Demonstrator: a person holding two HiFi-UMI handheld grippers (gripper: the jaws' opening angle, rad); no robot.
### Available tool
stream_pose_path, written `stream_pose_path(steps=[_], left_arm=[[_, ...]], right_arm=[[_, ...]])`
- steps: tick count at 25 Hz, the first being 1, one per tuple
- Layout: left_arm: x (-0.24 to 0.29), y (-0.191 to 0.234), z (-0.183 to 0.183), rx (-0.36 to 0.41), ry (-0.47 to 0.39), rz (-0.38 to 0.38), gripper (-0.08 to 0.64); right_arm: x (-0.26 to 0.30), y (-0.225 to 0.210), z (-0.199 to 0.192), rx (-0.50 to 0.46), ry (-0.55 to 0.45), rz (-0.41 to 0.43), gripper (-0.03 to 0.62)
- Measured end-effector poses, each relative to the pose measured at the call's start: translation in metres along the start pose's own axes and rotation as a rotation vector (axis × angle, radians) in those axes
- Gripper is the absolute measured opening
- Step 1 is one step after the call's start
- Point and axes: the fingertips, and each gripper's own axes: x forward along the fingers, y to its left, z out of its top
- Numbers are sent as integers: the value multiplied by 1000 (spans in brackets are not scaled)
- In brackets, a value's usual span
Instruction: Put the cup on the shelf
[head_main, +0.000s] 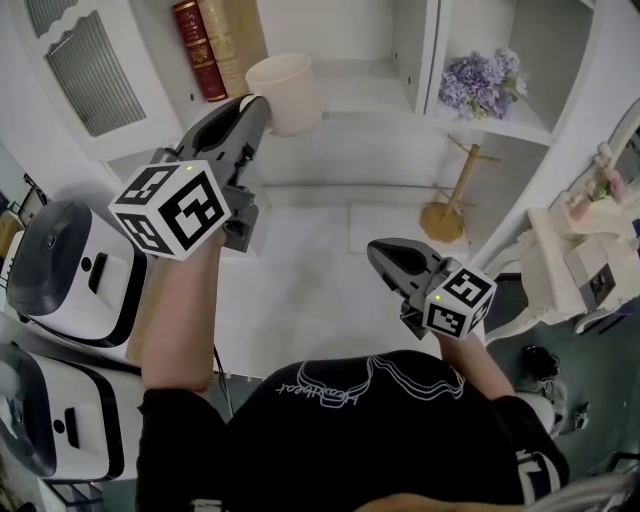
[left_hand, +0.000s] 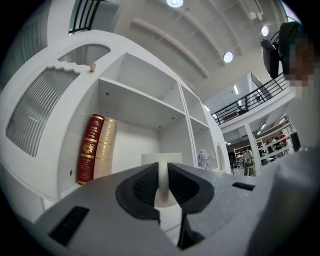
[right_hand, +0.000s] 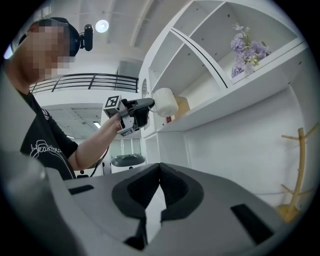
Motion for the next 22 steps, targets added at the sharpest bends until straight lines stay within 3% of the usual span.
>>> stream_pose_path(steps=[10, 22], left_arm=[[45, 33, -5, 41, 43, 69, 49], [73, 57, -26, 34, 103, 118, 49]], right_arm=[[-11, -24, -6, 15, 6, -43, 6], [-14, -40, -10, 36, 10, -49, 6]])
